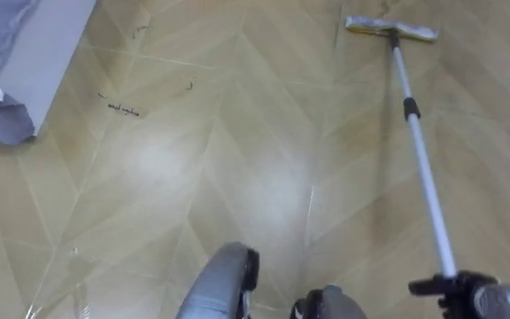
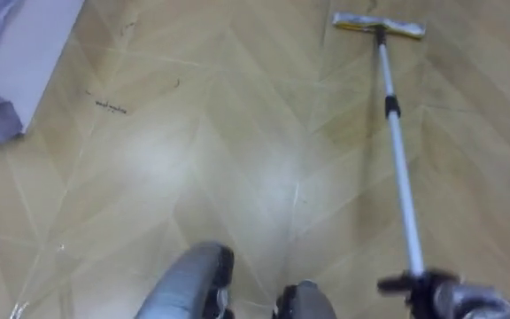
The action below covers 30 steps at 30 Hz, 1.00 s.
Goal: Mop floor
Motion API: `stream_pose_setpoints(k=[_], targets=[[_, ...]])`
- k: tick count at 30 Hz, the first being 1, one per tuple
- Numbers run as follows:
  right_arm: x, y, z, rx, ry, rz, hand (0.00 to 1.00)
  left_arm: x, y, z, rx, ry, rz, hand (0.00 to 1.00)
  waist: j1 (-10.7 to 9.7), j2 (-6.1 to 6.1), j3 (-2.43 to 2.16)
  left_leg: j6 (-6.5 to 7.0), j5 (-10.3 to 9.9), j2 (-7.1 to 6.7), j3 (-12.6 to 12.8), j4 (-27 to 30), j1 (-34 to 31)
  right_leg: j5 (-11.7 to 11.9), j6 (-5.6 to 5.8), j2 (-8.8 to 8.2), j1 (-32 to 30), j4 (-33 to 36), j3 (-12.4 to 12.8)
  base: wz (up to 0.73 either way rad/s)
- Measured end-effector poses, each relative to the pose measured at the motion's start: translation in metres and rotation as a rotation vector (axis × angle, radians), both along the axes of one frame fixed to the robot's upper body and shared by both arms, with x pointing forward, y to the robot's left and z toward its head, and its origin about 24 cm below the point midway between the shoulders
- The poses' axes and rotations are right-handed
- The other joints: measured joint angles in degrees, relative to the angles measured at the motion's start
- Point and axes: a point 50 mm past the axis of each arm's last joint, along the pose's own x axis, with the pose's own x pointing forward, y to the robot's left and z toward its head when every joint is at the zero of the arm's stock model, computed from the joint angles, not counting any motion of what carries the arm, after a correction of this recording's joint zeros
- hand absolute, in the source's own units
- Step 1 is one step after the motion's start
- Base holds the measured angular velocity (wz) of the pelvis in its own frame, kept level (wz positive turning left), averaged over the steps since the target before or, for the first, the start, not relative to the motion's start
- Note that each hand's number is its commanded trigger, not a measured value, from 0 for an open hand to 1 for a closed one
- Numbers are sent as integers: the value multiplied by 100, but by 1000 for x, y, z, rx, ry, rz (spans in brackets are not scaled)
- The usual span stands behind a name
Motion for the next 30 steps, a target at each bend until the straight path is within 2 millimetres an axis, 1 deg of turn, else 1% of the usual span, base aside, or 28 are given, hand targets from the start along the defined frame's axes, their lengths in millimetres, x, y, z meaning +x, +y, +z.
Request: stream_pose_setpoints(k=[1, 2, 3, 4, 5, 6, 7, 8, 10, 11, 12, 13, 15, 16, 17, 18, 19, 20, 21, 22, 23, 24, 25, 26, 27, 28, 29, 30], targets=[[-3, 0, -2, 8, 3, -1, 100, -7, -1, -1, -15, 14, -21, 0, -3, 29, 1, 13, -303, 87, 47, -1084, 257, -47, 125, -7, 210, -120, -6, 23], [-9, 1, -6, 18, 10, -11, 100, -8, -2, -1, -21, 16, -33, 0, -6, 62, -12, 10, -385, 108, 39, -1780, 482, -79, 167, -5, 317, -200, -11, 12], [-23, 1, -14, 33, 39, -25, 100, -14, -2, -2, -33, 37, -54, 0, -11, 177, -44, -2, -413, 125, -37, -3215, 992, -141, 232, -4, 537, -371, -58, 6], [-45, -1, -24, 54, 80, -64, 100, -21, -1, -3, -48, 65, -40, 0, -25, 329, -101, 23, -454, 174, -119, -4265, 1435, -249, 309, -7, 728, -501, -112, 10], [-58, -1, -30, 59, 109, -77, 100, -21, 0, -3, -52, 75, -37, 0, -57, 375, -122, 240, -786, 152, -81, -4441, 1543, -312, 370, -47, 801, -537, -133, 32], [-83, -1, -39, 64, 175, -95, 100, -18, 0, -3, -54, 76, -30, 0, -126, 407, -148, 459, -990, -49, -16, -4391, 1571, -419, 492, -200, 845, -525, -64, 48], [-109, -2, -47, 58, 249, -123, 100, -11, -5, -4, -67, 61, -24, 0, -225, 499, -159, 621, -1206, -229, 28, -4269, 1605, -362, 597, -310, 797, -154, 95, 51], [-123, -2, -50, 54, 289, -136, 100, -10, -7, -4, -74, 56, -18, 0, -284, 549, -168, 708, -1301, -329, 62, -4194, 1675, -239, 691, -368, 701, 155, 188, 38], [-173, 3, -60, 46, 410, -176, 100, -8, -18, -7, -94, 40, -26, 0, -489, 786, -282, 950, -1736, -552, 159, -3980, 2010, 648, 810, -385, 477, 1177, 604, 18], [-180, 4, -62, 43, 428, -180, 100, -8, -20, -7, -98, 37, -28, 0, -501, 845, -317, 979, -1806, -594, 150, -3965, 2079, 879, 826, -358, 410, 1360, 697, -14], [-189, 11, -66, 50, 446, -184, 100, -3, -23, -7, -98, 16, -40, 0, -548, 914, -314, 1026, -1964, -618, 126, -3958, 2192, 1115, 835, -236, 231, 1596, 849, -35], [-191, 20, -70, 56, 448, -181, 100, 2, -25, -6, -91, -12, -41, 0, -616, 1006, -273, 1031, -2061, -644, 11, -3958, 2265, 1043, 806, -90, 3, 1652, 878, -40], [-190, 30, -75, 59, 444, -175, 100, 4, -29, -6, -93, -27, -45, 0, -723, 1080, -232, 1038, -2111, -725, -123, -4062, 2423, 826, 818, 32, -321, 1463, 786, -39], [-189, 34, -77, 53, 444, -174, 100, 2, -33, -8, -100, -22, -41, 0, -774, 1113, -217, 1040, -2115, -807, -265, -4187, 2553, 732, 843, 15, -436, 991, 691, -36], [-189, 35, -77, 52, 442, -172, 100, 0, -35, -8, -102, -22, -40, 0, -795, 1105, -200, 1040, -2115, -822, -317, -4245, 2602, 721, 852, 4, -472, 702, 623, -32], [-186, 38, -78, 52, 436, -165, 100, -2, -37, -9, -103, -16, -36, 0, -798, 1124, -211, 1029, -2120, -835, -372, -4406, 2751, 722, 848, -3, -495, 16, 546, -36], [-184, 41, -79, 56, 438, -159, 100, -7, -37, -10, -98, -2, -31, 0, -783, 1083, -192, 998, -2135, -866, -464, -4533, 2924, 767, 761, 11, -467, -619, 465, -42], [-181, 42, -79, 53, 444, -148, 100, -13, -35, -10, -86, 22, -20, 0, -749, 1015, -165, 943, -2184, -897, -586, -4564, 3064, 867, 616, 39, -428, -1092, 379, -35], [-176, 42, -78, 49, 440, -139, 100, -16, -34, -10, -77, 33, -15, 0, -724, 973, -174, 902, -2228, -906, -630, -4545, 3105, 950, 537, 64, -409, -1202, 310, -17], [-168, 40, -77, 39, 434, -133, 100, -17, -32, -10, -66, 47, -4, 0, -703, 910, -165, 788, -2327, -918, -721, -4381, 3128, 974, 458, 59, -370, -1174, 201, 0], [-163, 38, -76, 31, 430, -135, 100, -17, -31, -10, -62, 46, 4, 0, -692, 881, -155, 714, -2367, -917, -745, -4209, 3097, 976, 433, 12, -340, -1116, 149, 9], [-149, 34, -72, 14, 413, -128, 100, -16, -29, -9, -53, 41, 23, 0, -643, 772, -153, 597, -2356, -878, -667, -3700, 2922, 949, 331, -62, -346, -890, 22, 5], [-126, 31, -66, 5, 370, -118, 100, -12, -25, -8, -47, 25, 57, 0, -538, 657, -141, 276, -2171, -754, -454, -3042, 2657, 765, 246, -31, -379, -621, 43, -5], [-114, 29, -63, 0, 346, -111, 100, -11, -23, -7, -44, 17, 68, 0, -471, 563, -152, 102, -2047, -689, -372, -2721, 2511, 683, 222, -8, -402, -512, 57, -16], [-85, 25, -53, -15, 283, -88, 100, -10, -19, -6, -40, 6, 85, 0, -377, 436, -137, -55, -1694, -539, -260, -2078, 2223, 528, 165, 35, -403, -317, 22, -13], [-54, 22, -40, -23, 198, -68, 100, -10, -14, -4, -32, -5, 93, 0, -320, 296, -121, -31, -1259, -433, -193, -1584, 1945, 384, 108, 96, -401, -159, 22, -7], [-40, 20, -33, -24, 155, -58, 100, -10, -13, -3, -31, -12, 97, 0, -295, 253, -103, -18, -1042, -374, -176, -1375, 1813, 334, 89, 131, -384, -116, 19, 0], [-17, 15, -19, -26, 72, -50, 100, -10, -11, -3, -26, -16, 98, 0, -199, 176, -88, -41, -692, -296, -176, -1073, 1590, 240, 71, 194, -331, -68, 35, 7]])
